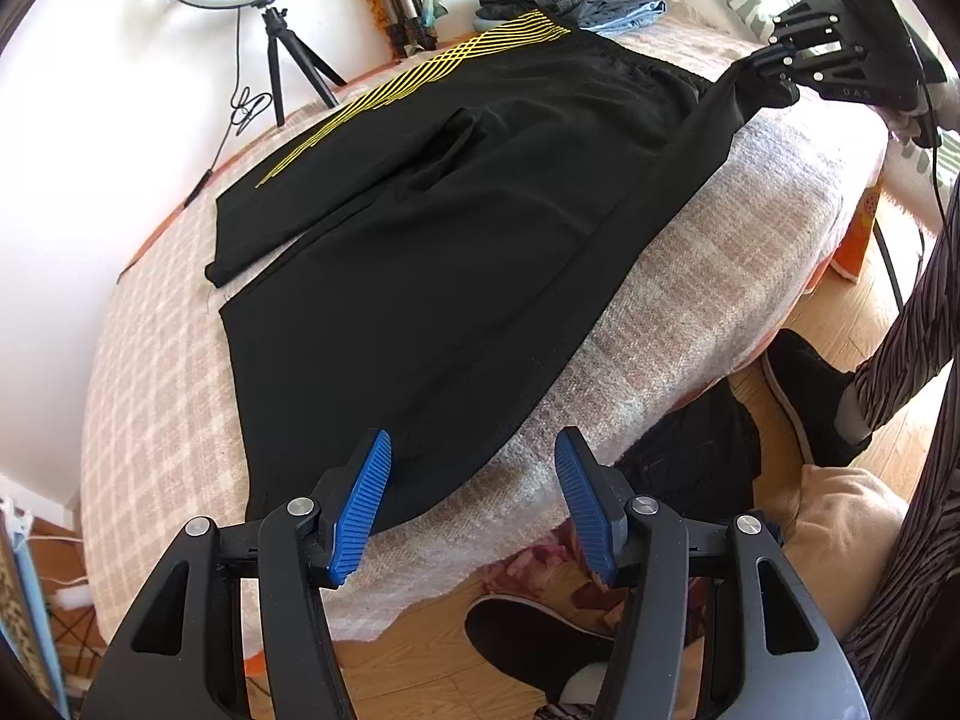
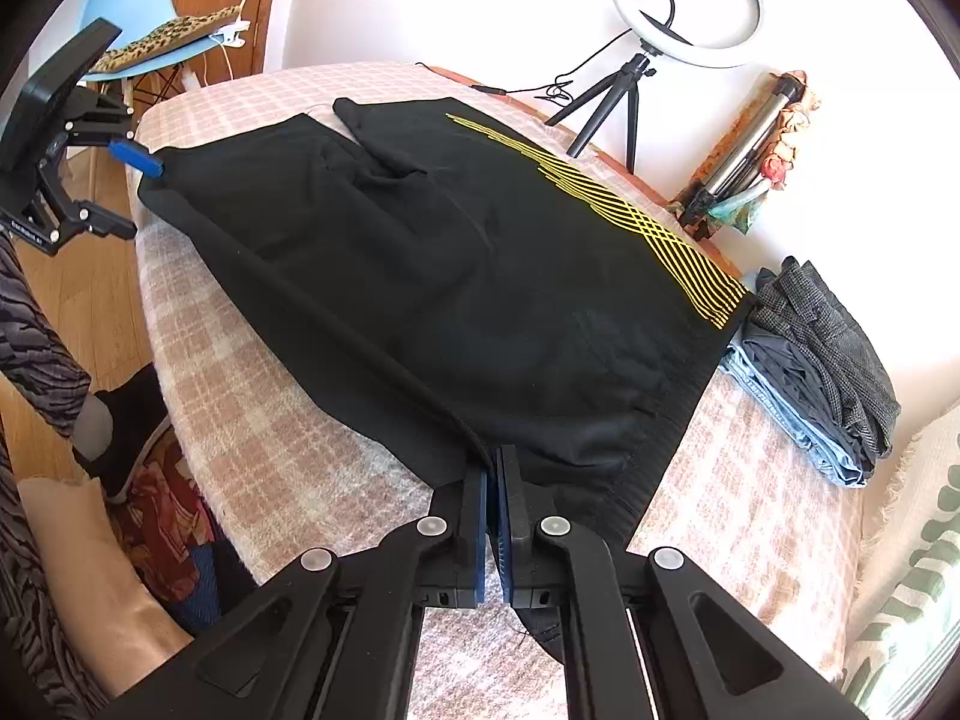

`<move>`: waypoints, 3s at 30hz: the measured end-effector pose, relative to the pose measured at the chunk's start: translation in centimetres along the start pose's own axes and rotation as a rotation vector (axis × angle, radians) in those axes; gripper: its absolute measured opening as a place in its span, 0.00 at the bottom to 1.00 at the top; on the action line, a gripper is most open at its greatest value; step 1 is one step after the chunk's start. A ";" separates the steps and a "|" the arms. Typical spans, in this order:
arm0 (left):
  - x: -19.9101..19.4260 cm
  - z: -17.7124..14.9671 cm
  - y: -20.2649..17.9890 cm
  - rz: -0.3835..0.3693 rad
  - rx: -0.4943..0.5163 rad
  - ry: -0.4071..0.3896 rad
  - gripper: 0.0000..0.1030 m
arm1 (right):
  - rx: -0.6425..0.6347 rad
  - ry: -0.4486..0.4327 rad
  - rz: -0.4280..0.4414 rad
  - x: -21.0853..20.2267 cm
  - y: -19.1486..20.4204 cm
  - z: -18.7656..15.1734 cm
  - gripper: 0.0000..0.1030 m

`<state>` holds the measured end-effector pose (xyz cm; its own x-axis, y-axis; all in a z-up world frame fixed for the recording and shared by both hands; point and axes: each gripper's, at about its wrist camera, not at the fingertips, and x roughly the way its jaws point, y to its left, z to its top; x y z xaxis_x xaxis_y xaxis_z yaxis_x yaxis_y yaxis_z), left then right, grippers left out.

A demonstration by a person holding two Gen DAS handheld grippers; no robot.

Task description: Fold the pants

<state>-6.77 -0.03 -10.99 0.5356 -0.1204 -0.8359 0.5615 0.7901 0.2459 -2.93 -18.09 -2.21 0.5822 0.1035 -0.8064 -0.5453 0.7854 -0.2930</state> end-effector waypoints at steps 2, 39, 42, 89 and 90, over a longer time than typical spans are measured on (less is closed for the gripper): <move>0.7 0.3 0.3 0.020 -0.019 0.013 0.54 | -0.001 -0.009 -0.006 -0.1 0.0 0.4 0.00; -0.6 12.1 13.8 0.201 -0.304 -0.350 0.02 | 0.201 -0.217 -0.209 -1.1 -8.1 8.5 0.00; 0.6 13.7 14.7 0.212 -0.308 -0.349 0.02 | 0.220 -0.211 -0.226 0.5 -10.3 9.9 0.00; 13.1 16.3 28.7 0.259 -0.443 -0.087 0.33 | 0.352 0.035 -0.250 20.1 -21.4 16.2 0.46; 12.3 15.6 28.2 0.236 -0.441 -0.096 0.33 | 0.350 0.013 -0.233 19.0 -20.6 16.2 0.47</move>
<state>25.44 11.39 -6.69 0.6828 0.0537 -0.7287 0.1092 0.9786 0.1745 29.14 -22.46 -3.20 0.6573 -0.1076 -0.7459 -0.1603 0.9471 -0.2779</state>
